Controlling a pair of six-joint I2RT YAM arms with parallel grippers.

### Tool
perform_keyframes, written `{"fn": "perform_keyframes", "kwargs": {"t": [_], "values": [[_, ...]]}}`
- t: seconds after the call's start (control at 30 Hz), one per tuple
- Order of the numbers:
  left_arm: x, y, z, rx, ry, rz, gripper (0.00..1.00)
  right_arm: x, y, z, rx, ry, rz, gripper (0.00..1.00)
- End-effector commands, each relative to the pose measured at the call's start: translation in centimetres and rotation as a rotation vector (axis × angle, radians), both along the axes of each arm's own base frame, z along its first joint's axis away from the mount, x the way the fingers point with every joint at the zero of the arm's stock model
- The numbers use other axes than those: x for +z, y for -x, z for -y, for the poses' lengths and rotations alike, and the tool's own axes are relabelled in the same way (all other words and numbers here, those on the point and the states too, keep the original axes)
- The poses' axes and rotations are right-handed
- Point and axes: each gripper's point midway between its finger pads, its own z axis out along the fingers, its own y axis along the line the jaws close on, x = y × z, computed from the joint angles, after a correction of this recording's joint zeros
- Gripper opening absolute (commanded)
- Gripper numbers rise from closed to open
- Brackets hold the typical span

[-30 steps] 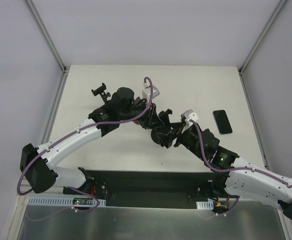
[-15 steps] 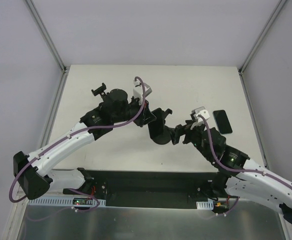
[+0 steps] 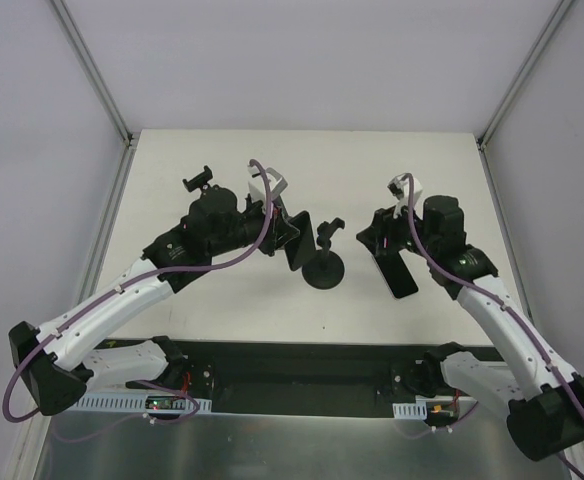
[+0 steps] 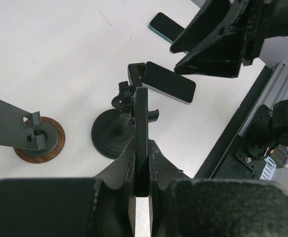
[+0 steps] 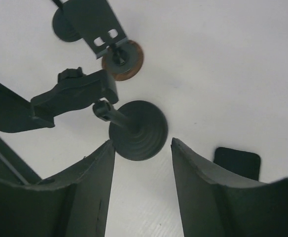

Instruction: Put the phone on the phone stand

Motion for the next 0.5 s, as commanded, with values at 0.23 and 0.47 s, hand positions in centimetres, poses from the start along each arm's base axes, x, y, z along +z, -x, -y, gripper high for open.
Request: {"fn": "perform_keyframes", "kwargs": {"t": [0.23,0.47], "values": [[4.8,2.2,1.4,-0.153,0.155,0.151,0.0,3.3,-1.7,-5.2,0.319,-0.079,0.156,0.41],[4.6,2.3,1.6,-0.168,0.155,0.144,0.0,3.3,-3.1,-5.7,0.329,-0.066,0.17,0.39]]}}
